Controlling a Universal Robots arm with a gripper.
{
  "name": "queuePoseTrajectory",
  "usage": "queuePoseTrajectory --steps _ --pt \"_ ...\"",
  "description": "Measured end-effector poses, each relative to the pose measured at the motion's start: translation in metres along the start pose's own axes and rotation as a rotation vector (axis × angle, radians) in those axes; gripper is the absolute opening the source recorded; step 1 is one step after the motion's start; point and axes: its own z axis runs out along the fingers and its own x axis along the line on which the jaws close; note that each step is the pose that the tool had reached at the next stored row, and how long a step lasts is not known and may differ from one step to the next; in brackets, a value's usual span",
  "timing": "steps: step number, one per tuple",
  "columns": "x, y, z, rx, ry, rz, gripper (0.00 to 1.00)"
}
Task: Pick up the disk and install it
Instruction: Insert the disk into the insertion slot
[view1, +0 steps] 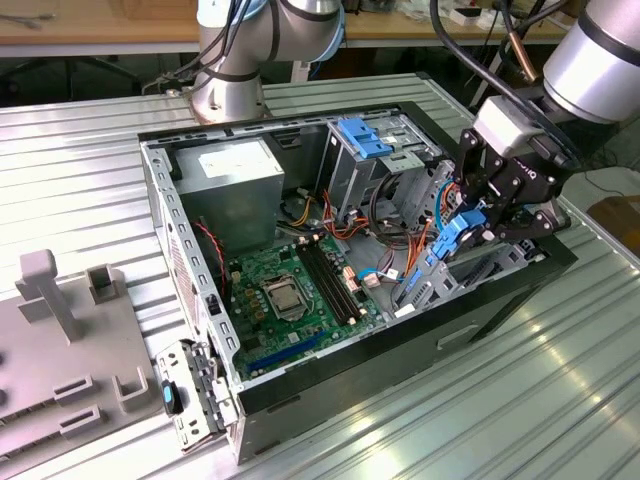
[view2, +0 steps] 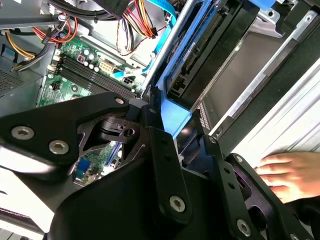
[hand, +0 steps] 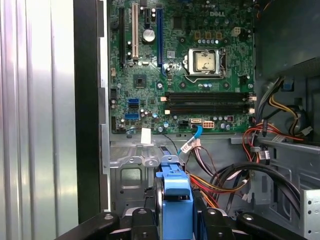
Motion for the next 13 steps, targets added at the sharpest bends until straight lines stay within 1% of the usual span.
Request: queuePoseTrajectory --steps 4,7,13 --pt "0.0002 0.0 0.0023 0.0001 -0.0003 0.0 0.37" --pt "0.0005 0.0001 0.006 0.0001 -0.0009 0.0 0.37" --pt "0.0005 0.0001 0.0066 0.0001 -0.001 0.0 0.37"
